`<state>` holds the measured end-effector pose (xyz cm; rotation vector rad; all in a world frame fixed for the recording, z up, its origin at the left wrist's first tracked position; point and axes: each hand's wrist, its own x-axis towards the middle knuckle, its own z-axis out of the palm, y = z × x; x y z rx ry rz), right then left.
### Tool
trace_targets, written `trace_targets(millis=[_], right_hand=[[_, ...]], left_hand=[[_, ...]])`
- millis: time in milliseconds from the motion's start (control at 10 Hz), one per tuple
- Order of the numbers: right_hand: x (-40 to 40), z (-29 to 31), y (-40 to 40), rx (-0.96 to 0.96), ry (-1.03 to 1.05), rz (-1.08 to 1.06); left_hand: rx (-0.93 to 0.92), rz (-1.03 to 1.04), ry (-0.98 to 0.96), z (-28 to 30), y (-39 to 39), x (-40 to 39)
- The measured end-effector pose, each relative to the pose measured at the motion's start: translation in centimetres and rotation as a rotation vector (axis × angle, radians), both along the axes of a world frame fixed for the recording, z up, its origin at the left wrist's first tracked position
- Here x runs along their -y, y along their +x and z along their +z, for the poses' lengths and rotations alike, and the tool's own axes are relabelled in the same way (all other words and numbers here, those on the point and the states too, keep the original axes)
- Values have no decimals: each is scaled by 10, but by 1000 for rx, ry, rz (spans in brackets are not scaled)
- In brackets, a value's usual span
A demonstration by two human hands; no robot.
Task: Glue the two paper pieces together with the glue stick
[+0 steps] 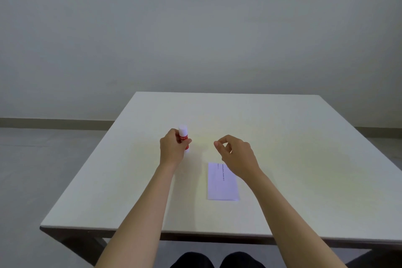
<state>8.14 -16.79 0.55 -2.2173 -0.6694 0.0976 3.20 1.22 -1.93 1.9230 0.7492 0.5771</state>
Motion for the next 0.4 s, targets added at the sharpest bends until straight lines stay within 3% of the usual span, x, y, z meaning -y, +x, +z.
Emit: trace_targets(millis=[300, 400], right_hand=[[-6, -1, -6, 4, -8, 7], [-6, -5, -8, 11, -23, -41]], left_hand=[[-49, -43, 23, -13, -1, -3], [-159, -82, 23, -13, -7, -3]])
